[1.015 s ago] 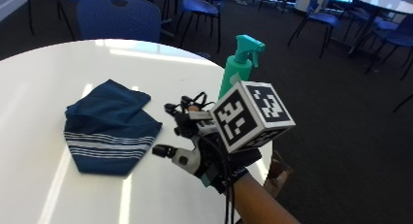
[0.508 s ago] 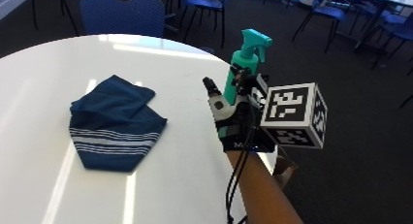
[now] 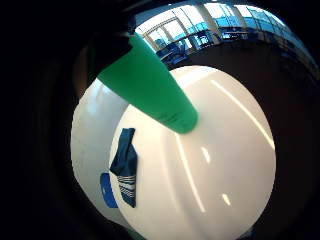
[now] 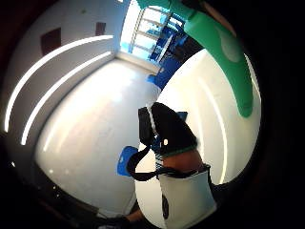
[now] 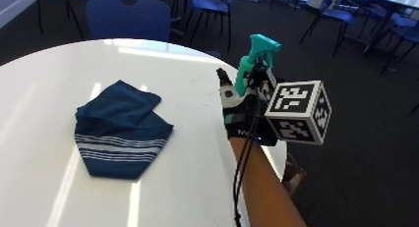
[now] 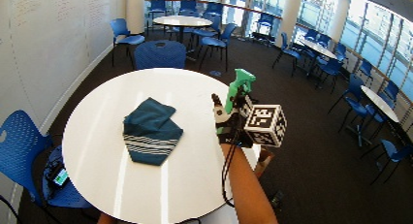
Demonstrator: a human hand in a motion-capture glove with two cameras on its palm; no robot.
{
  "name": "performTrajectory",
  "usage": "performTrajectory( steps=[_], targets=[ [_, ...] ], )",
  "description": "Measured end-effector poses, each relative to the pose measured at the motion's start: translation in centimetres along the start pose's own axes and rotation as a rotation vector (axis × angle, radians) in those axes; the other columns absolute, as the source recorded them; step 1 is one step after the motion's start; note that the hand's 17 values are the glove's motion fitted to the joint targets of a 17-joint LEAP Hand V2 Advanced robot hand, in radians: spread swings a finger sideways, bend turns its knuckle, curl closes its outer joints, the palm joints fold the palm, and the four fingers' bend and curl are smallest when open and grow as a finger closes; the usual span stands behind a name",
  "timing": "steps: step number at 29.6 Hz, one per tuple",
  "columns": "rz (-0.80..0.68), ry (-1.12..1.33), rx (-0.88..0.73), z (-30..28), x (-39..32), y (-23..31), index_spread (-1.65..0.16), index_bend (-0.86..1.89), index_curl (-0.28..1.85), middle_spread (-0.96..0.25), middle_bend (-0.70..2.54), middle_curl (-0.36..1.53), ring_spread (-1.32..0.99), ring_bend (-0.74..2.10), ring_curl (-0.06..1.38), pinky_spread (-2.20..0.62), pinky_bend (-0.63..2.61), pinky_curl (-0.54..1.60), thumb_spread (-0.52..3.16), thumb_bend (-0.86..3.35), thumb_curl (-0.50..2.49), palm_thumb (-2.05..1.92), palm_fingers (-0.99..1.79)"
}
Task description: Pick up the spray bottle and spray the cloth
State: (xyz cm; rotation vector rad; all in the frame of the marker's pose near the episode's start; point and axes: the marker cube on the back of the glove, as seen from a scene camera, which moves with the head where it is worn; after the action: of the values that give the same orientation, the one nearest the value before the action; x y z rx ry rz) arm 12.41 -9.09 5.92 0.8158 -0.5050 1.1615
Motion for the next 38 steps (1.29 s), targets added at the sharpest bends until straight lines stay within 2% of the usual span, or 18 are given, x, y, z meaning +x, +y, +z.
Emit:
performTrajectory(
  steps=[23,31,38],
  targets=[
    [0.106,0.022,0.175,-1.3,3.2,-3.1,-0.37,0.15,0.3,0.01,0.18,0.27,0.02,0.35,0.32,0.17,0.38,0.37,1.15,-0.01,0.37,0.7,0.37],
    [0.167,-0.023,0.258,-1.7,3.7,-5.1,-0.36,0.18,0.31,-0.01,0.27,0.31,0.0,0.39,0.33,0.17,0.26,0.33,1.11,-0.01,0.4,0.74,0.6],
    [0.235,-0.103,0.278,-2.4,3.6,-7.1,-0.35,0.2,0.34,-0.06,0.28,0.34,-0.04,0.43,0.34,0.21,0.2,0.31,1.0,-0.03,0.39,0.74,0.96]
  ],
)
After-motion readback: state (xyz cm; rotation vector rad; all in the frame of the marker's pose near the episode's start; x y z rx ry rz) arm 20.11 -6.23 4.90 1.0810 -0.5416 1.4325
